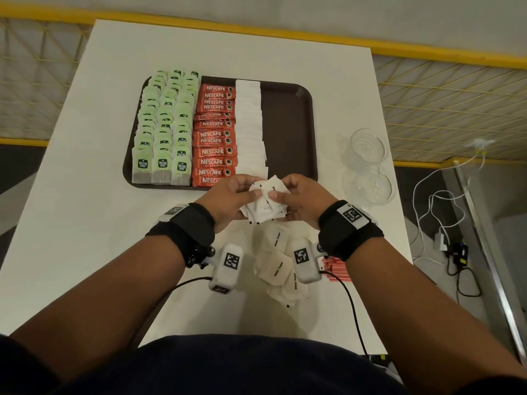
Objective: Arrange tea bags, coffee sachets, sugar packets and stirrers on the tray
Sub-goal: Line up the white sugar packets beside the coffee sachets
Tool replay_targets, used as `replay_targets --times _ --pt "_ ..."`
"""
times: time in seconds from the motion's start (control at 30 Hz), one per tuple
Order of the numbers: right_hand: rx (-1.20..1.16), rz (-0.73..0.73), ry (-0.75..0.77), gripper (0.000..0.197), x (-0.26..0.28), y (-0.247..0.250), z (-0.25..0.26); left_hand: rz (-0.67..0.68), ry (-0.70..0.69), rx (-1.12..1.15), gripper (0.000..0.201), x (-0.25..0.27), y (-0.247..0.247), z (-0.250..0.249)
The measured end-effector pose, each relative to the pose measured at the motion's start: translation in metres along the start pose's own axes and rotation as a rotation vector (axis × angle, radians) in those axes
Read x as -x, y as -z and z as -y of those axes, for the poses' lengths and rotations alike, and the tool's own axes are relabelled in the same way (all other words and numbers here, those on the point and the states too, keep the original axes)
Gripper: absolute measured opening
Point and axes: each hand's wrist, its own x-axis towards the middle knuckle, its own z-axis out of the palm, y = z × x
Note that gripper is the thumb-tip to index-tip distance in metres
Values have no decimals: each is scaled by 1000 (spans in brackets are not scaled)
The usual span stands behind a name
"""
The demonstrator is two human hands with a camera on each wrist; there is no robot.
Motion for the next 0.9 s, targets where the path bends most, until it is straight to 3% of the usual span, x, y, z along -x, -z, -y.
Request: replay_targets --times 0.2,0.37,0.57,0.67,0.77,0.9 --pt "-168 -164 119 25 -20 -18 26 -125 -39 242 32 -15 8 -14" --pt "177 -297 288 33 -48 -20 60 -38 44 400 39 -31 15 -59" --pt "311 -302 407 37 -79 -16 102 -13 -51 409 30 -58 35 -95" --pt "228 -367 336 47 -93 -15 110 -25 -107 426 35 -75 45 -103" --pt "42 -346 227 44 -106 -14 111 -32 -146 413 50 -90 53 -108" --pt "-122 -287 198 24 -123 -8 111 -69 -149 489 31 -106 67 -110"
